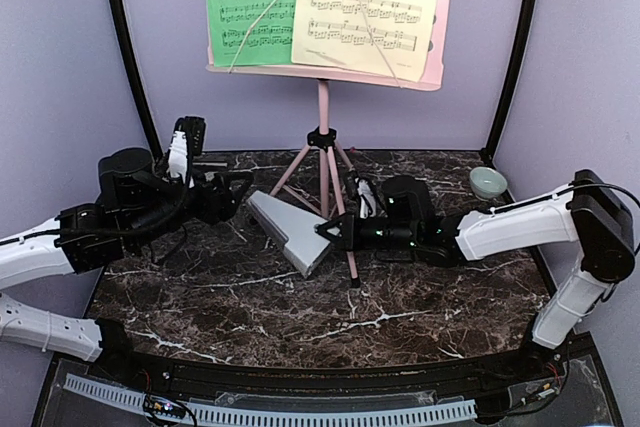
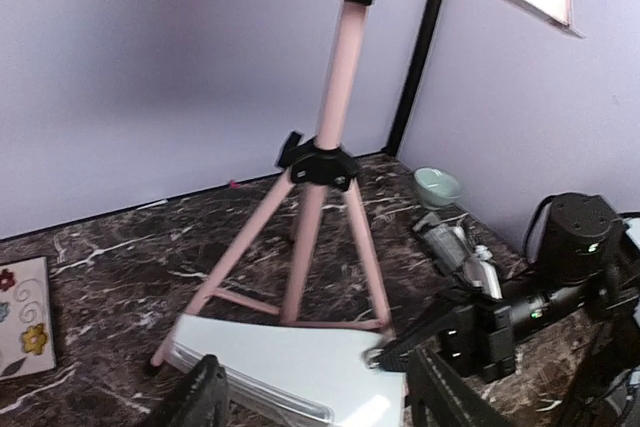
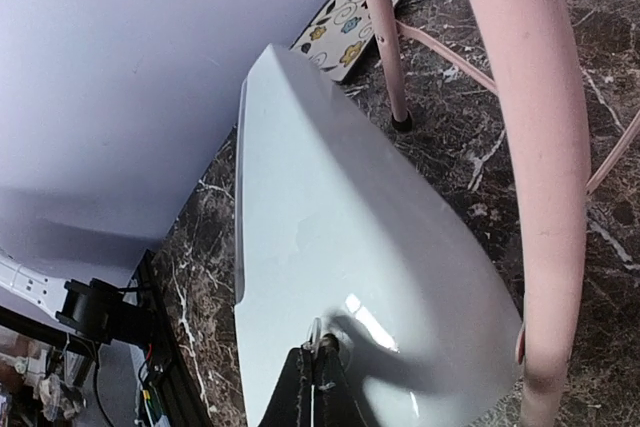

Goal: Set up the instrument practice props

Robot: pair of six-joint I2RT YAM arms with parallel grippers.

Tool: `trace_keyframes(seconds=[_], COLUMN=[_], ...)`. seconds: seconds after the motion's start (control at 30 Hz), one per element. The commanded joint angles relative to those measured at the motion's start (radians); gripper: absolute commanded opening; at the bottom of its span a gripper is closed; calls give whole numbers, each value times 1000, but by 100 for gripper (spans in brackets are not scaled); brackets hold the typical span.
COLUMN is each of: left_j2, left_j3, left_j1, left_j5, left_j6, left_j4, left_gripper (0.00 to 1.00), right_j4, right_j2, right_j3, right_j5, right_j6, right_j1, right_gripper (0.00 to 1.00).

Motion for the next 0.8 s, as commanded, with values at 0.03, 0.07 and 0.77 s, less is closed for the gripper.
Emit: trace_keyframes(seconds=[0.03,0.07,0.77], left_j2=[-53,-41,-100], left_j3=[-78,-93,-543], left_j1=[167,202,373], left_j5=[98,161,431], left_j6=[-352,-377,-824], left_j4=[-161,-167,326], left_gripper=[73,75,98], right_j4=[119,110,285], right_j2=[3,9,-19], right_j3=[19,22,23], right_j5=[-41,-46,-122], right_j6=[-97,-116,-112], right_j1=[3,4,7], right_gripper=[0,0,0])
